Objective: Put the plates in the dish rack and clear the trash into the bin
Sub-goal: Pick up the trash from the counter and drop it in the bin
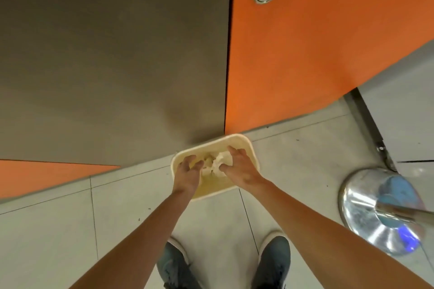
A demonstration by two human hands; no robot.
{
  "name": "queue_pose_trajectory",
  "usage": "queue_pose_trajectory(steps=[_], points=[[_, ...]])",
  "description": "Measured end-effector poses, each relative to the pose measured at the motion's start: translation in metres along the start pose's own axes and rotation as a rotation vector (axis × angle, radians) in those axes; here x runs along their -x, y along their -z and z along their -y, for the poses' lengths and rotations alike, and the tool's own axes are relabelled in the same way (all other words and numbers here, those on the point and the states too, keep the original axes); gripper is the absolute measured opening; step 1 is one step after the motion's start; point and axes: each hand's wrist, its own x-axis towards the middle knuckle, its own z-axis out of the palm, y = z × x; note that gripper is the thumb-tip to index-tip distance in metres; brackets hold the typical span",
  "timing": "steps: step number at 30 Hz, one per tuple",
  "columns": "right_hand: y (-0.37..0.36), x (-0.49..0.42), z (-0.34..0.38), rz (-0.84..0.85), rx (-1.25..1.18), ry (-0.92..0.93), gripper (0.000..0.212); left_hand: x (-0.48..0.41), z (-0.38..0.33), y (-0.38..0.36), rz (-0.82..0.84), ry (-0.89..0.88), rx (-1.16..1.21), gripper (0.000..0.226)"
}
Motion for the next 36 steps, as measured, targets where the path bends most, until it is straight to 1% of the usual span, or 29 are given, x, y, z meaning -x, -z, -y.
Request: queue_pose_trajectory(steps=[3,5,8,10,12,14,16,18,21,28,32,34,36], points=[[0.012,0.019,0.003,-0.077,0.047,0.038,0.064,0.017,-0.007,0.008,0.012,-0.03,-0.038,0.025],[0.022,0.039,0.011,-0.078,0.11,0.097,0.057,0.033,-0.018,0.015,0.021,-0.064,-0.033,0.016],[0.04,0.075,0.027,-0.038,0.224,0.213,0.046,0.063,-0.041,0.032,0.072,-0.171,-0.094,0.017],[0.054,0.101,0.042,-0.054,0.246,0.276,0.029,0.09,-0.059,0.046,0.062,-0.307,-0.153,0.02],[0.072,0.128,0.061,-0.084,0.271,0.353,0.012,0.12,-0.072,0.06,0.01,-0.442,-0.228,0.027],[0.091,0.159,0.085,-0.124,0.259,0.42,0.011,0.154,-0.091,0.073,-0.022,-0.518,-0.261,0.026],[0.11,0.193,0.112,-0.159,0.216,0.466,0.013,0.192,-0.111,0.087,-0.018,-0.57,-0.275,0.023],[0.126,0.228,0.14,-0.191,0.197,0.496,0.014,0.23,-0.13,0.101,-0.015,-0.607,-0.264,0.021],[0.147,0.279,0.178,-0.187,0.195,0.546,0.015,0.284,-0.155,0.125,-0.04,-0.631,-0.228,0.021],[0.199,0.364,0.263,-0.263,0.3,0.723,0.014,0.376,-0.212,0.167,-0.13,-0.722,-0.125,0.018],[0.231,0.387,0.307,-0.293,0.369,0.812,0.015,0.405,-0.24,0.18,-0.192,-0.761,-0.067,0.022],[0.248,0.395,0.322,-0.298,0.441,0.842,0.015,0.417,-0.254,0.185,-0.221,-0.776,-0.047,0.02],[0.265,0.402,0.335,-0.301,0.51,0.882,0.01,0.427,-0.268,0.191,-0.244,-0.789,-0.021,0.019]])
